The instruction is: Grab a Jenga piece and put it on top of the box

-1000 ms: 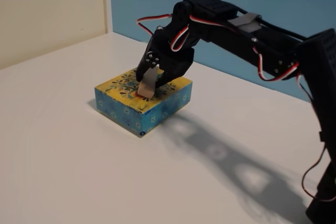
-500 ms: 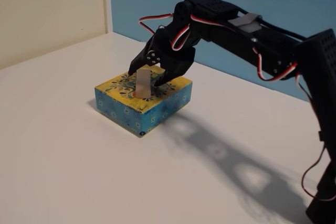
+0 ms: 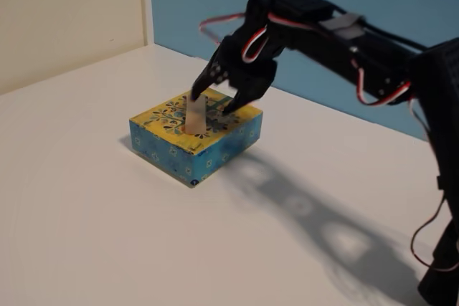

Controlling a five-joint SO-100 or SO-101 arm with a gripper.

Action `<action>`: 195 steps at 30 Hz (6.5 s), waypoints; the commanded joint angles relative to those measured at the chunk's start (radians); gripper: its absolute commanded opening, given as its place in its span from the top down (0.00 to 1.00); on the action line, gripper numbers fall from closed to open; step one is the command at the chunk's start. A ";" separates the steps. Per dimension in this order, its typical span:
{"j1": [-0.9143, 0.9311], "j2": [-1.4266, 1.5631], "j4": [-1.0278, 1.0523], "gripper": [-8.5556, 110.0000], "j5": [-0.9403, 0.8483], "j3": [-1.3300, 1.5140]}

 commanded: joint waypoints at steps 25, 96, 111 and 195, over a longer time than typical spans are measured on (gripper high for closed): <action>0.080 0.653 -0.178 0.93 0.018 0.660; 0.130 1.697 -1.103 0.93 0.052 2.313; 0.225 2.131 -0.541 0.93 0.077 2.318; 0.238 2.218 -0.422 0.93 0.058 2.318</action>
